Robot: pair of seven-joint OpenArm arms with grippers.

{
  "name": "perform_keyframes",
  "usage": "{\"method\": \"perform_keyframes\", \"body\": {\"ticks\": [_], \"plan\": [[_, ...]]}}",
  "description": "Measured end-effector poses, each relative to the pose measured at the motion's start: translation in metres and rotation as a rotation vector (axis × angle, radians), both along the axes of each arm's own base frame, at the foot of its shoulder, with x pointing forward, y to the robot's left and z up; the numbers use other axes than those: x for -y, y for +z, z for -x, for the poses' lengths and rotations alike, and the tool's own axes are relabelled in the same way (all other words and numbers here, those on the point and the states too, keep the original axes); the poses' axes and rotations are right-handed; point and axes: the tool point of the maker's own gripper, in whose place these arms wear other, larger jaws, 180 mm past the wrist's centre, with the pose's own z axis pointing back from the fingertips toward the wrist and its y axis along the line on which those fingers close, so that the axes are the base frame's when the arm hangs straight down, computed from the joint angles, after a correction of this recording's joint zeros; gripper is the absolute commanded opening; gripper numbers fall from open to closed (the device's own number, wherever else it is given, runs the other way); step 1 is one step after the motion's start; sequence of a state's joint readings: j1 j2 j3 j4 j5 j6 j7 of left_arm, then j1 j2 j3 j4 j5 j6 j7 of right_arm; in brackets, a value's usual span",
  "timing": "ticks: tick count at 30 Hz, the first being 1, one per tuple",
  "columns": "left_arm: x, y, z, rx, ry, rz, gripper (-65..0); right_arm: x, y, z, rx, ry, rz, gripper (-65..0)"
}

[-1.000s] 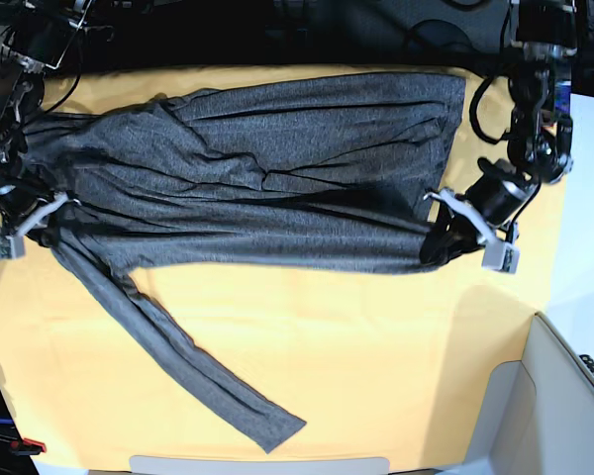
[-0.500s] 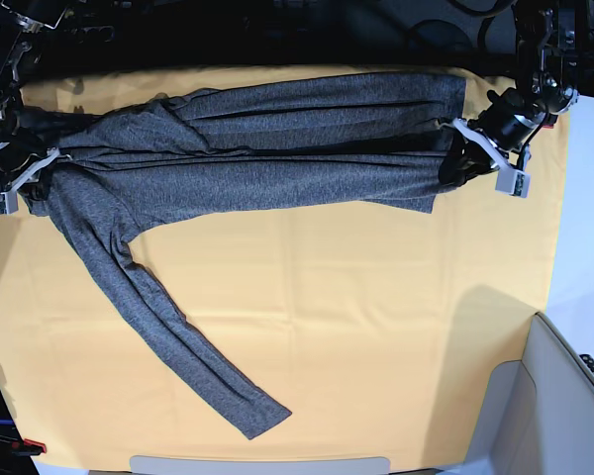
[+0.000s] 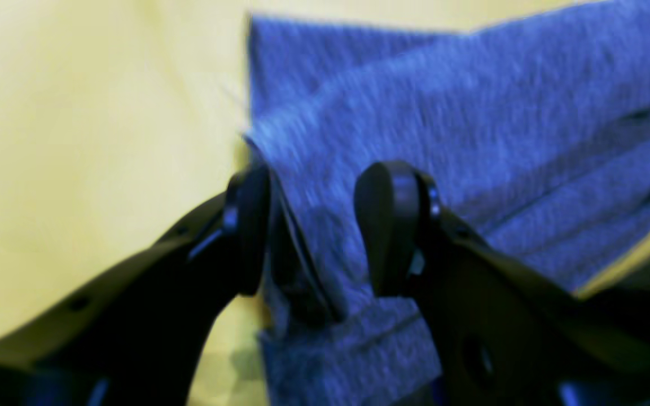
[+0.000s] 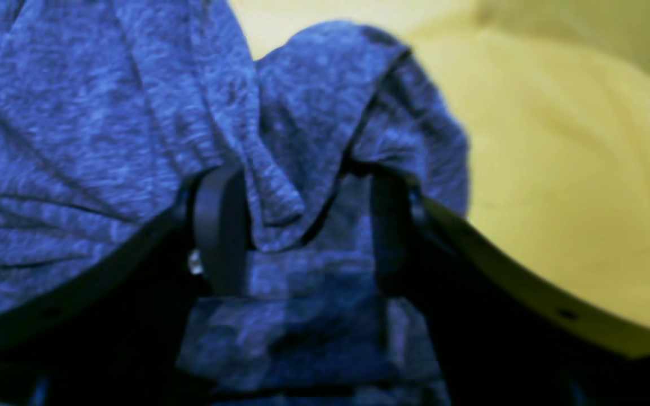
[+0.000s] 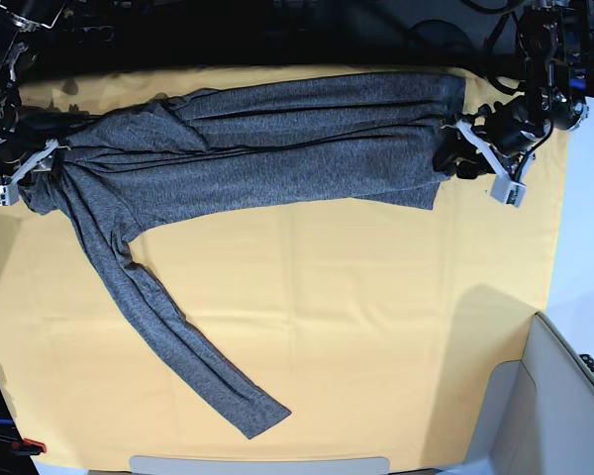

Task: Fold the T-shirt properly
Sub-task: 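Lift the hem with both grippers and fold it toward the collar edge, then lower the folded hem with both grippers and adjust the right gripper's hold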

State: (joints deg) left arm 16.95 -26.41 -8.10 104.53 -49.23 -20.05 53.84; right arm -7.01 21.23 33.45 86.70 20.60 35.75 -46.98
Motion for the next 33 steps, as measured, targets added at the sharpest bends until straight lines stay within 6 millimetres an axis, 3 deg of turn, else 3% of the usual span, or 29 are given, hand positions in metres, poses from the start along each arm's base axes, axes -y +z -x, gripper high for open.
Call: {"method": "perform_keyframes", "body": {"ticks": [2,5,8,11,14,19,22,25,33], "plan": [[0.003,0.017,-0.006,0.053,-0.019,-0.013,-37.9,0.003,0.013,-0.005,0.02,0.008,0.03,-30.5],[0.006,0.039,-0.012,0.123,-0.029,-0.016,-37.9,0.02,0.054,-0.017,0.143,-0.037,0.068,-30.5],[-0.001,0.044,-0.011,0.134,-0.01,-0.033,-37.9,0.044,0.085,-0.026,0.204,-0.111,0.107,-30.3],[0.0,0.043,-0.009,0.129,-0.014,-0.036,-37.9,0.044,0.095,-0.046,0.213,-0.132,0.073,-30.1],[0.002,0.044,-0.01,0.133,-0.018,-0.034,-37.9,0.031,0.082,-0.076,0.204,-0.129,-0.035,-30.1],[0.005,0.043,-0.009,0.128,-0.022,-0.025,-37.9,-0.008,0.019,-0.121,0.05,-0.085,-0.248,-30.1],[0.003,0.042,-0.009,0.129,-0.02,-0.034,-37.9,-0.027,0.008,-0.15,0.084,-0.066,-0.338,-30.1],[0.004,0.043,-0.009,0.129,-0.02,-0.028,-37.9,-0.042,-0.007,-0.16,0.055,-0.038,-0.363,-30.1],[0.004,0.043,-0.01,0.133,-0.02,-0.028,-37.9,-0.071,-0.011,-0.174,0.061,-0.009,-0.422,-30.2]]}}
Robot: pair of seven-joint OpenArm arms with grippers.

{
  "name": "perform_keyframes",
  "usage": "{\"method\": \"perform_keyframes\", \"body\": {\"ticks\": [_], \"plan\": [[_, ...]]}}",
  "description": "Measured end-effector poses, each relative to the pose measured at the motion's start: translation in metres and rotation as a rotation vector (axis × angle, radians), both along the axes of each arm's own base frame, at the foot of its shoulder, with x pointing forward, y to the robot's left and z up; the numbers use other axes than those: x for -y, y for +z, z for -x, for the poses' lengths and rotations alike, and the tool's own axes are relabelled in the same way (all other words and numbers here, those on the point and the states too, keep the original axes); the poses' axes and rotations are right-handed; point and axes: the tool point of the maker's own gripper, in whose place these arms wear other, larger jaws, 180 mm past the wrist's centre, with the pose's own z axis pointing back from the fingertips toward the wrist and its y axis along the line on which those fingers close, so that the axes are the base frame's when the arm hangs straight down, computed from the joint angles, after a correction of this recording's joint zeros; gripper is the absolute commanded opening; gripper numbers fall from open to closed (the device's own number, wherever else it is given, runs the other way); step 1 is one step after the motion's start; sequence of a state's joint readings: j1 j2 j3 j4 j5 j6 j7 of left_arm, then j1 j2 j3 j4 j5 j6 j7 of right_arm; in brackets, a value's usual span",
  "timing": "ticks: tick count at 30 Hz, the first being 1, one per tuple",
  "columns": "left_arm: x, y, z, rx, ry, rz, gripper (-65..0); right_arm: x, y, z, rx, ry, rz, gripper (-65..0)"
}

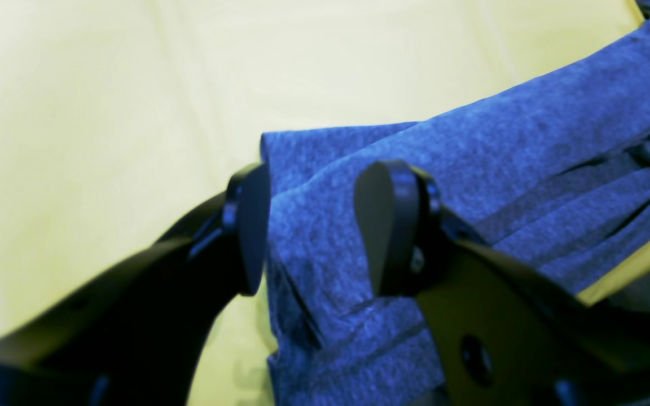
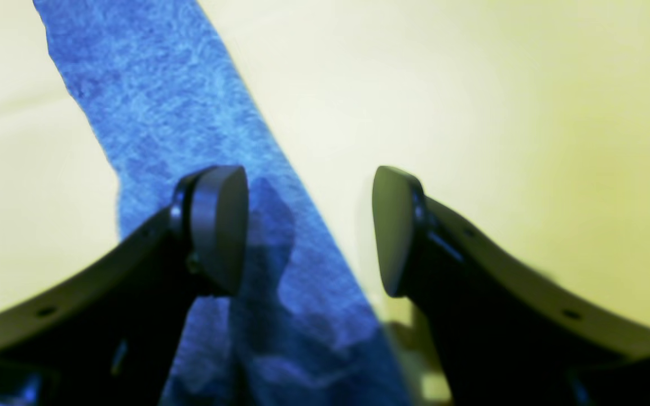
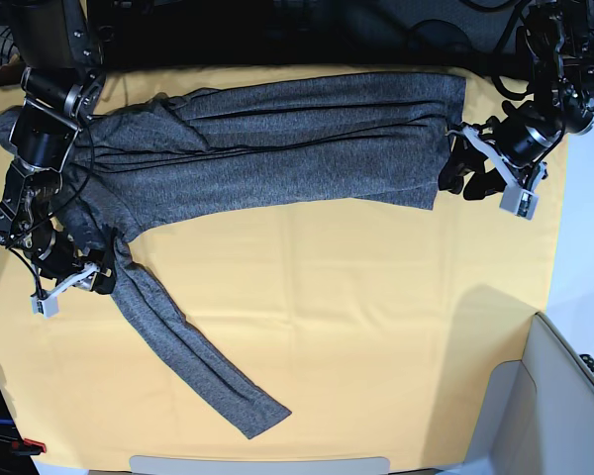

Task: Fold the T-shirt properly
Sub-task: 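Lower the folded hem with both grippers and adjust the right gripper's hold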

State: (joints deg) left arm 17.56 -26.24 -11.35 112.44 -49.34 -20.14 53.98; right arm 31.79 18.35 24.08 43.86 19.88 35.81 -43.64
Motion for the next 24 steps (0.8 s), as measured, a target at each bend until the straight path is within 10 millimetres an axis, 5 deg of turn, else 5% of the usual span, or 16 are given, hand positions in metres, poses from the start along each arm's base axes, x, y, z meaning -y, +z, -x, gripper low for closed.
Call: {"method": "perform_keyframes", "body": {"ticks": [6,12,17,21,24], "plan": [[0.0,0.0,0.0,-0.001,0.001,-0.002,-37.9,-0.02,-0.004,-0.003,0.029,0.003,-0.051,-32.5],[0.0,0.0,0.0,-0.001,0.001,-0.001,-37.9,-0.027,-0.012,0.001,0.011,0.008,-0.063,-65.0],[0.0,-0.001,0.0,-0.001,0.001,0.0,-37.9,-0.033,-0.007,0.008,-0.013,0.082,0.034,-65.0],[-0.001,-0.001,0.0,-0.002,0.005,-0.001,-37.9,-0.035,0.021,0.042,0.014,0.147,0.21,-65.0],[-0.001,-0.001,0.0,-0.001,0.006,0.0,-37.9,-0.051,0.072,0.062,0.143,0.184,0.329,-65.0]]}}
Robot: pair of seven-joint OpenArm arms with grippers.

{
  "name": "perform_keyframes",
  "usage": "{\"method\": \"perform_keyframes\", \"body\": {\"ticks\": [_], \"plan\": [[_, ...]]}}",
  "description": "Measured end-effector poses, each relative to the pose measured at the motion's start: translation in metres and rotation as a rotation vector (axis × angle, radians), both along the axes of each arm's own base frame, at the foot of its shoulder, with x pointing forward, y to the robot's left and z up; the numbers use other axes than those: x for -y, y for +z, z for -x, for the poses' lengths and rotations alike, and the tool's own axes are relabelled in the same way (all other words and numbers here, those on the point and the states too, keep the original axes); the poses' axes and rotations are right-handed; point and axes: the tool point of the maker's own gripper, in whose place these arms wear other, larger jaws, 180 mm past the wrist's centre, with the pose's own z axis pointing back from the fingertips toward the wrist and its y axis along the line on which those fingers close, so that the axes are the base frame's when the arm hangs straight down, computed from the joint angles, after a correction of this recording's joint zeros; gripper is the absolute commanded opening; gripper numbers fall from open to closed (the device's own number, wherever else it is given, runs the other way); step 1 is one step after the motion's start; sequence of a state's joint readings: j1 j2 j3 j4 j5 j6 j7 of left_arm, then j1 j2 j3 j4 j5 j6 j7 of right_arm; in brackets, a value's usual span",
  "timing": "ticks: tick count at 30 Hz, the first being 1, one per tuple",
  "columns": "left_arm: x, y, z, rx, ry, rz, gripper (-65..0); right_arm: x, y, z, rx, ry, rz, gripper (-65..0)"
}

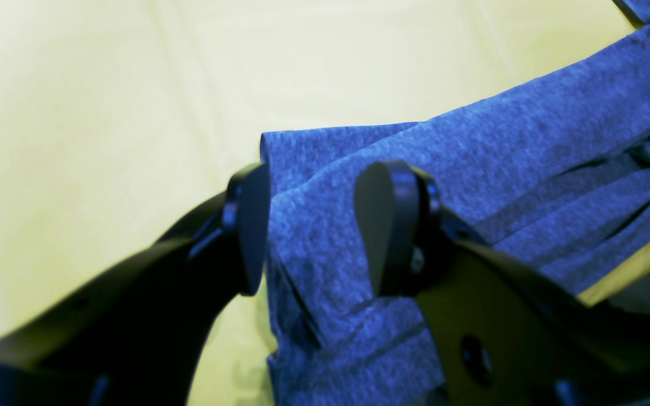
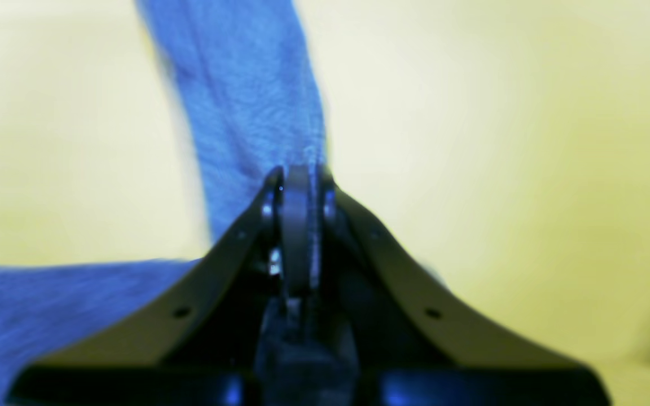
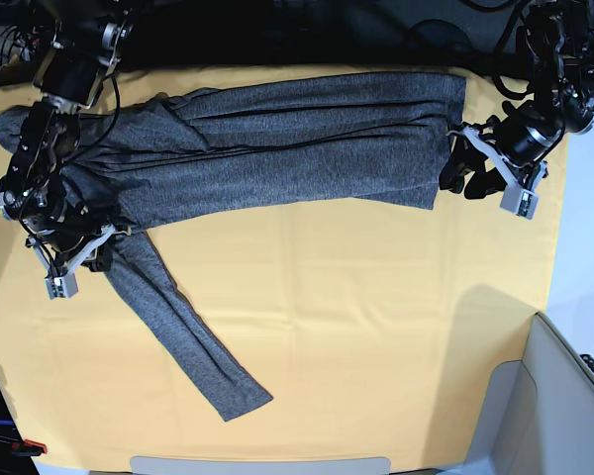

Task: Fold the T-shirt properly
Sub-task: 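Lower the folded hem with both grippers and adjust the right gripper's hold, then grasp the hanging sleeve cuff with the right gripper and lift it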

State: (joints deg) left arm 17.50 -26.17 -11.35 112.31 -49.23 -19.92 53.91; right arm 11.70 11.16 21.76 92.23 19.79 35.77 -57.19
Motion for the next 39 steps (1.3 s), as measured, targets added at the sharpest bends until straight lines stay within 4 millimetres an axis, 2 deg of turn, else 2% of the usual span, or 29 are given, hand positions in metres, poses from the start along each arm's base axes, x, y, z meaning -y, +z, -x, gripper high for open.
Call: {"method": "perform_keyframes", "body": {"ticks": [2,3,5,7,16,21,24,26,31,33,35,37,39], "plan": [[0.0,0.0,0.0,-0.001,0.002,0.0,-37.9,-0.023,0.027,0.017,0.083,0.037,0.03,-65.0],[-0.001,0.0,-0.001,0.0,0.002,-0.001,-37.9,-0.034,0.034,0.026,0.107,0.058,0.028,-65.0],[-0.001,-0.001,0.0,-0.005,0.003,-0.003,-37.9,-0.049,0.032,0.051,0.091,0.079,0.046,-65.0],[0.002,-0.002,0.0,-0.002,0.009,0.011,-37.9,-0.054,0.019,0.074,0.037,0.091,0.082,-65.0],[0.003,-0.001,-0.002,0.003,0.007,0.015,-37.9,-0.116,-0.034,0.13,-0.145,0.283,0.029,-65.0],[0.005,0.0,-0.002,0.004,0.009,0.023,-37.9,-0.141,-0.036,0.135,-0.146,0.349,0.007,-65.0],[0.006,-0.001,-0.002,0.004,0.011,0.029,-37.9,-0.145,-0.041,0.139,-0.163,0.36,-0.001,-63.4],[0.006,-0.001,-0.002,0.004,0.011,0.028,-37.9,-0.143,-0.044,0.14,-0.173,0.358,0.001,-55.6],[0.007,-0.002,-0.001,0.002,0.012,0.031,-37.9,-0.141,-0.046,0.142,-0.183,0.357,0.005,-24.8],[0.007,-0.002,-0.001,0.002,0.011,0.031,-37.9,-0.138,-0.043,0.141,-0.176,0.348,0.009,-16.5],[0.007,-0.004,0.001,-0.015,0.007,0.026,-37.9,-0.128,-0.032,0.126,-0.136,0.318,0.011,-12.5],[0.007,-0.01,0.007,-0.059,-0.005,0.012,-37.9,-0.108,-0.007,0.096,-0.043,0.244,0.008,-12.3],[0.008,-0.012,0.008,-0.07,-0.005,0.012,-37.9,-0.099,0.017,0.07,0.044,0.18,-0.027,-12.3]]}}
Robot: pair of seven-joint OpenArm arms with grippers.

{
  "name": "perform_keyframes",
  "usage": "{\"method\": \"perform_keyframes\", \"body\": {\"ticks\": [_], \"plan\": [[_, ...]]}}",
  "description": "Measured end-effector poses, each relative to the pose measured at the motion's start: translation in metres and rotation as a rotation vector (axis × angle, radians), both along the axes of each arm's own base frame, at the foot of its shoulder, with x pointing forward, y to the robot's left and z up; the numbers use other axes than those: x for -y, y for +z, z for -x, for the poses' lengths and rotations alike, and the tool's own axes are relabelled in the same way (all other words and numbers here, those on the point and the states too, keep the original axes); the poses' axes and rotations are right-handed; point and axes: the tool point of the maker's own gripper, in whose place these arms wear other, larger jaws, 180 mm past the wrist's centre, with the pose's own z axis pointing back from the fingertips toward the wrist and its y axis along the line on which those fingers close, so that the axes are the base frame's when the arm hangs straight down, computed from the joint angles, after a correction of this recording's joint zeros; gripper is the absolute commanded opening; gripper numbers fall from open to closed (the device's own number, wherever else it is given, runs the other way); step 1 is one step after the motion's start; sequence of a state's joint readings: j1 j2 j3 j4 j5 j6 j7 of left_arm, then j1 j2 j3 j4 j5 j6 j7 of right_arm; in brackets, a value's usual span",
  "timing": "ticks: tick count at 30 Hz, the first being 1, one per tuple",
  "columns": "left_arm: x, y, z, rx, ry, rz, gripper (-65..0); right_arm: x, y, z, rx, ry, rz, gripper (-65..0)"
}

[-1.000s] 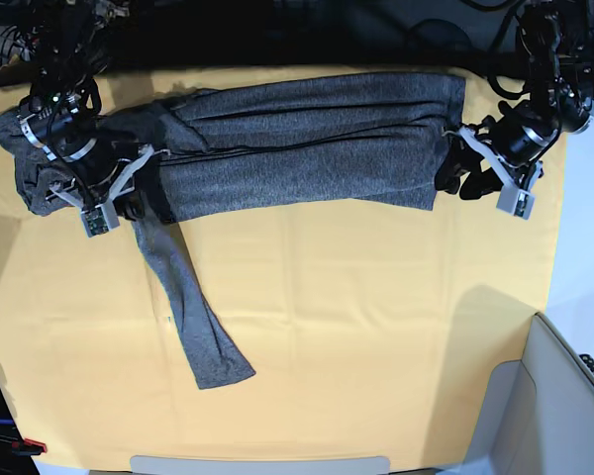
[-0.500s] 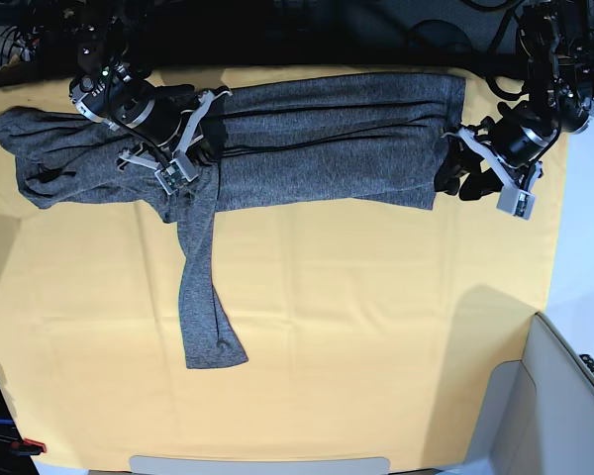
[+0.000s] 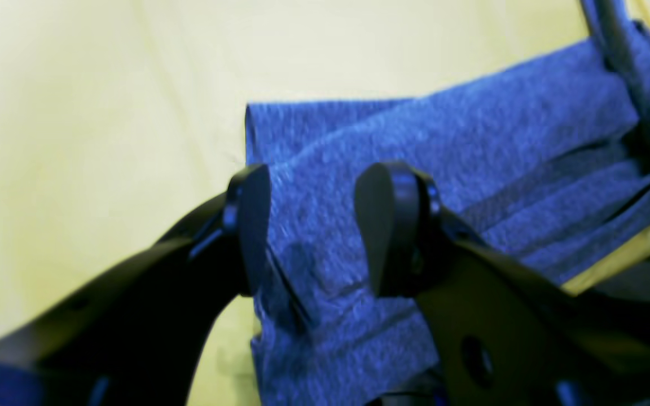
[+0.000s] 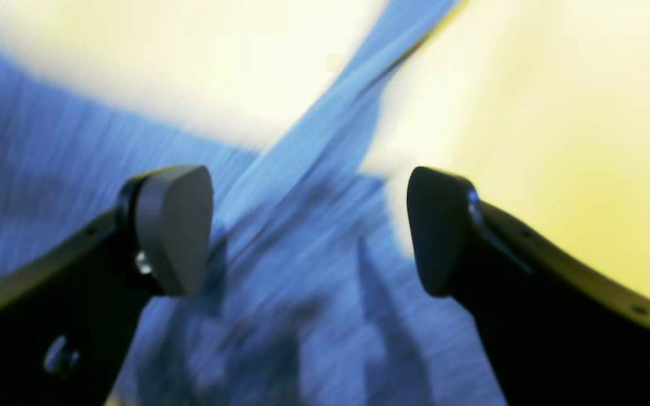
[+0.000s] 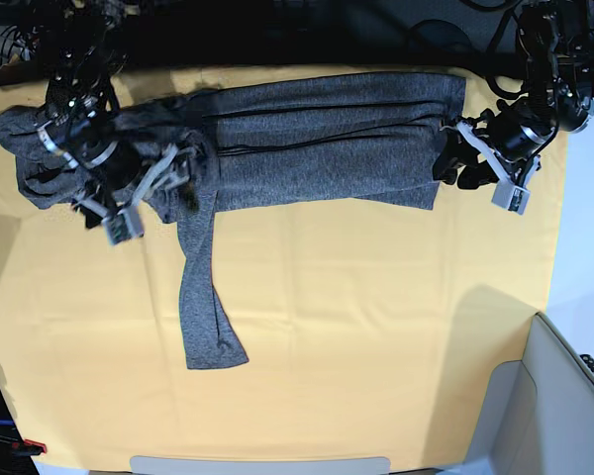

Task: Fold the T-shirt properly
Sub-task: 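Grasp the hanging sleeve cuff with the right gripper and lift it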

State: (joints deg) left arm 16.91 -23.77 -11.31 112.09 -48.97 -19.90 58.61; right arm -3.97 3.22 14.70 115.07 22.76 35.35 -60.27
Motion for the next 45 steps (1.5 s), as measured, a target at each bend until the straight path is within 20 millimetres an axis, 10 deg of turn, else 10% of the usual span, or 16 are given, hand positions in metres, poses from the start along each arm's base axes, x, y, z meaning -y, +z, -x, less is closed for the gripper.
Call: {"method": "perform_keyframes", "body": {"ticks": [3,9,17,31,45], "plan": [[0.005,0.0,-0.001,0.002,-0.001,0.02,-37.9,-0.001,0.013,-0.036,0.042,-0.081,-0.135,-12.3],[0.004,0.0,0.0,0.0,-0.003,0.012,-37.9,0.01,-0.033,-0.112,-0.147,-0.264,-0.371,-12.2],[0.004,-0.001,0.001,-0.005,0.0,0.015,-37.9,-0.009,-0.047,-0.194,-0.157,-0.336,-0.634,-12.3],[0.004,0.0,0.0,-0.002,-0.001,0.015,-37.9,0.052,-0.079,-0.207,-0.112,-0.63,-0.643,-12.3],[0.004,0.006,-0.007,0.021,-0.001,0.016,-37.9,0.005,-0.083,-0.211,-0.149,-0.578,-0.707,-12.3]]}}
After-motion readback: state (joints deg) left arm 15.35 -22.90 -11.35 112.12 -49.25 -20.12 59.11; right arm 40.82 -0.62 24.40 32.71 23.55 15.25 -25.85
